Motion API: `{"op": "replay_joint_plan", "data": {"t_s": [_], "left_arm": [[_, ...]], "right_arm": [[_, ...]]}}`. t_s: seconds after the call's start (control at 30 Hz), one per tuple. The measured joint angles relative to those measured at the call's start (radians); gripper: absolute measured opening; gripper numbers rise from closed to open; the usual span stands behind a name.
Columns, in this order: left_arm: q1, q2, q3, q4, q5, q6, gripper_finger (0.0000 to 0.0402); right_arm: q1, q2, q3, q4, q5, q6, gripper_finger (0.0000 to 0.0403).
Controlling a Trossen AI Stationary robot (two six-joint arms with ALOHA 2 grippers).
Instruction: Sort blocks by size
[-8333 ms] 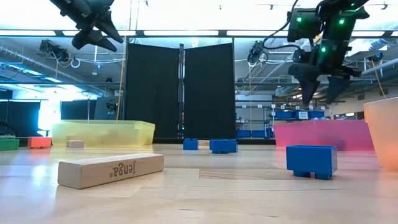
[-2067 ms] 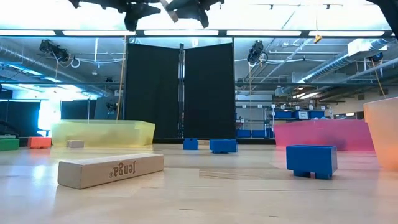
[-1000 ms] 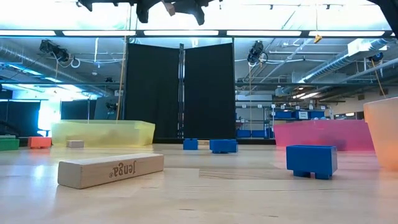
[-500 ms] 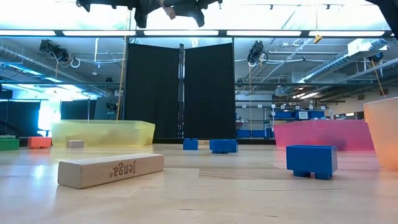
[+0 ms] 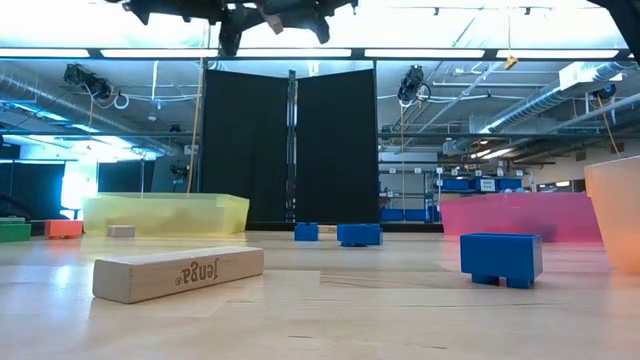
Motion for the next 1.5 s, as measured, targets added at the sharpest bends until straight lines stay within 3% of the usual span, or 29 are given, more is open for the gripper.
{"op": "replay_joint_plan", "data": {"t_s": [0.2,0.37,0.53,0.93,1.2,1.5], "left_arm": [[0.000,0.016,0.000,0.037,0.004,-0.001,0.0155],[0.000,0.016,-0.001,0.055,0.005,0.035,0.0118],[0.000,0.016,-0.002,0.071,0.006,0.036,0.0118],[0.031,0.018,-0.003,0.064,-0.137,0.032,0.0125],[0.233,-0.012,-0.003,-0.244,-0.230,-0.020,0.0125],[0.419,0.052,-0.003,-0.650,-0.309,0.038,0.0125]], "right_arm": [[-0.002,-0.002,0.000,-0.005,0.001,-0.001,0.0127],[-0.003,-0.004,0.002,-0.005,-0.001,0.000,0.0127],[-0.003,-0.004,0.002,-0.007,-0.002,-0.001,0.0131],[-0.008,-0.005,0.004,-0.068,0.198,0.050,0.0220],[-0.031,-0.005,0.002,-0.231,0.213,0.121,0.0266],[-0.034,-0.006,-0.159,-0.201,0.268,0.241,0.0282]]}}
